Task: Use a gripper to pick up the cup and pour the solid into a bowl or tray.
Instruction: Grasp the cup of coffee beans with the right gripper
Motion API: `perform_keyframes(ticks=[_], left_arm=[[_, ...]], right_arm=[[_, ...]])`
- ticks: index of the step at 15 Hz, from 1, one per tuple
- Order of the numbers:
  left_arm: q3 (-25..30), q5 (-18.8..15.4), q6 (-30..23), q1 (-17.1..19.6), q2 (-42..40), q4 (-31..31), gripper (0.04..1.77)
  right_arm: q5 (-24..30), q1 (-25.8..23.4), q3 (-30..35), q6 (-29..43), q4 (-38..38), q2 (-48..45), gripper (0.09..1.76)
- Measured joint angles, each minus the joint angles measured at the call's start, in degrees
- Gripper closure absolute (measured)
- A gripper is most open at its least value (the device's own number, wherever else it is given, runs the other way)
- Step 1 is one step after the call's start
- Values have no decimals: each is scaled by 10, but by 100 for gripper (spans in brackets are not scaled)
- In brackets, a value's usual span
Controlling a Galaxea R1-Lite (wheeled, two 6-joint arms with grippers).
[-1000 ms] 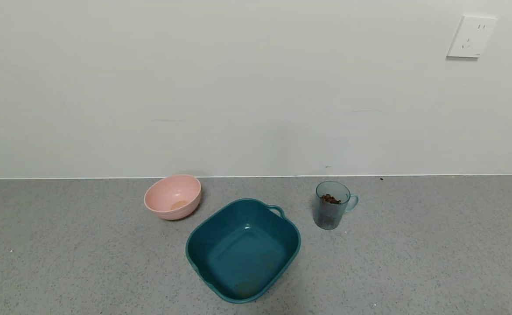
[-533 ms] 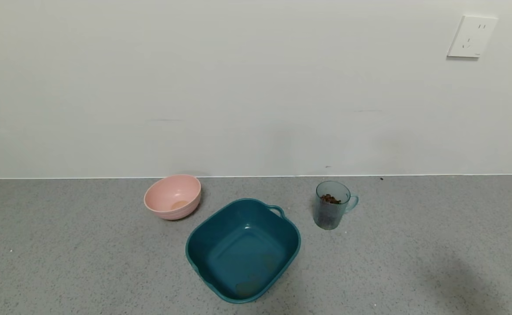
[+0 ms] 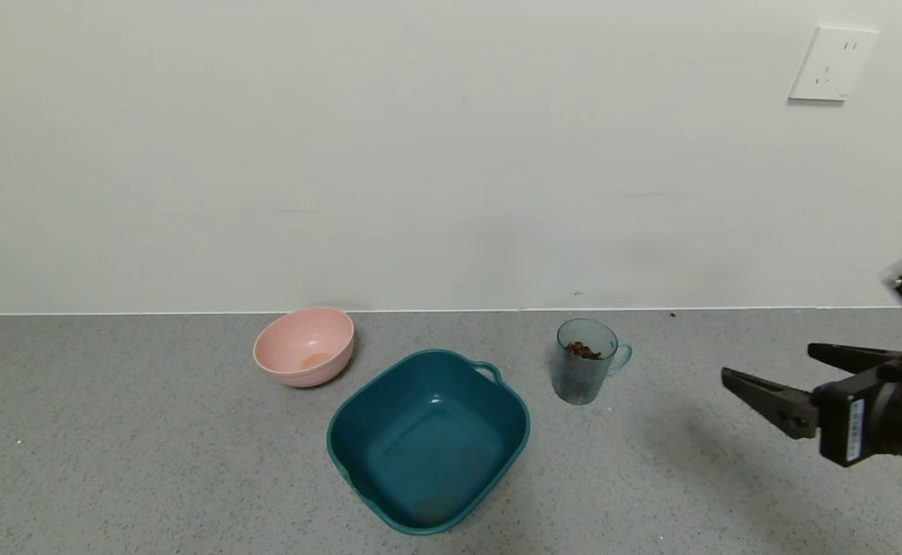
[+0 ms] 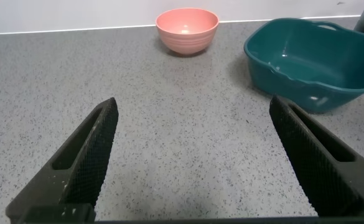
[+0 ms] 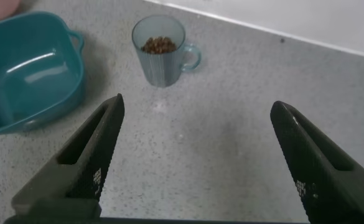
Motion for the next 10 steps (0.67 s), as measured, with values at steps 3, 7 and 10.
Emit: perform_keyframes(ticks=[3,7,10], left_arm=[[0,0,0,0,0,0,6],[0,0,0,0,0,0,6],[0,0,0,0,0,0,6]], right_arm=[[-59,60,0,47,-56,92,14],[-121,99,1,78,-153,215,14],[-175,120,-1,90,-239,301,14]])
